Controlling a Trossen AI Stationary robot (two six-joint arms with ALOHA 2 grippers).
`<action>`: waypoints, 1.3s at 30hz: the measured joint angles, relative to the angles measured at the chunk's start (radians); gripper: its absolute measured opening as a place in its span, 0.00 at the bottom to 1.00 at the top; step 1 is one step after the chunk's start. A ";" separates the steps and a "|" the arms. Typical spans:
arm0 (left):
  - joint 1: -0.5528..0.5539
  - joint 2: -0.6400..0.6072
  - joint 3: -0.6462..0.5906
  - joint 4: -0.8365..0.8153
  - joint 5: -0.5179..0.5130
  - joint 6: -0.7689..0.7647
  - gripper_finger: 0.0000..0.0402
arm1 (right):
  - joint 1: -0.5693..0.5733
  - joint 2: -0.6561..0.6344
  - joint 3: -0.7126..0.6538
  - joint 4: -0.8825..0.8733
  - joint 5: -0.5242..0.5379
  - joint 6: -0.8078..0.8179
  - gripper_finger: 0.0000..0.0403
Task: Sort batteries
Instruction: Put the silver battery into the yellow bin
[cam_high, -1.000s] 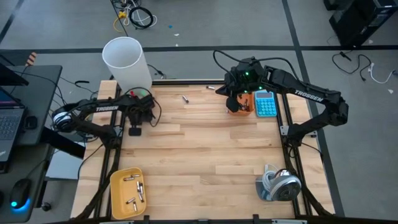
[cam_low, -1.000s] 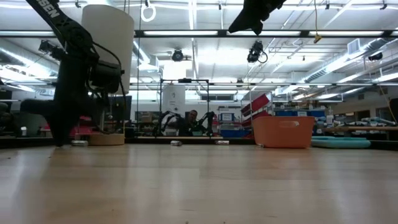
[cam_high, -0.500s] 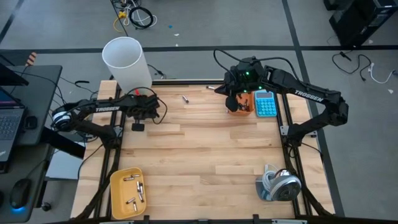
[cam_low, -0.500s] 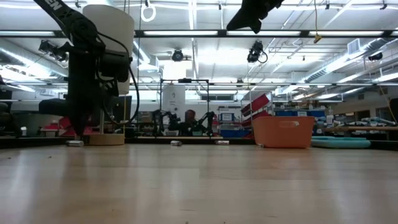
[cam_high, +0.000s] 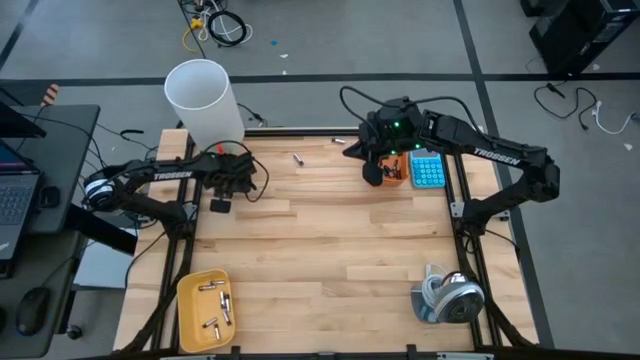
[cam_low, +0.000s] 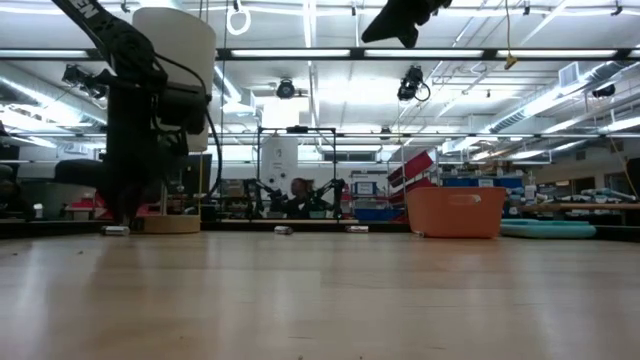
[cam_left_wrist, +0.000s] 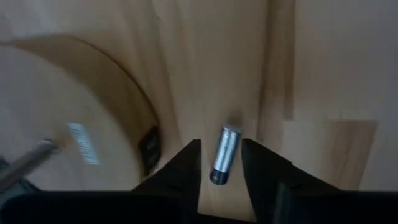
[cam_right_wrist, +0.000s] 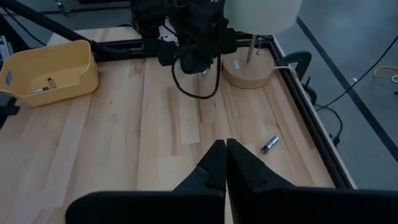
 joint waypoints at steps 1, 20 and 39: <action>0.000 0.000 -0.010 -0.001 0.000 0.000 0.31 | 0.002 0.000 0.000 0.000 0.000 0.000 0.00; 0.000 -0.002 -0.129 0.050 -0.034 0.023 0.43 | 0.005 0.000 0.000 0.000 0.000 -0.002 0.00; -0.001 0.004 -0.066 -0.042 0.067 -0.041 0.04 | 0.005 0.000 0.000 -0.001 0.000 -0.002 0.00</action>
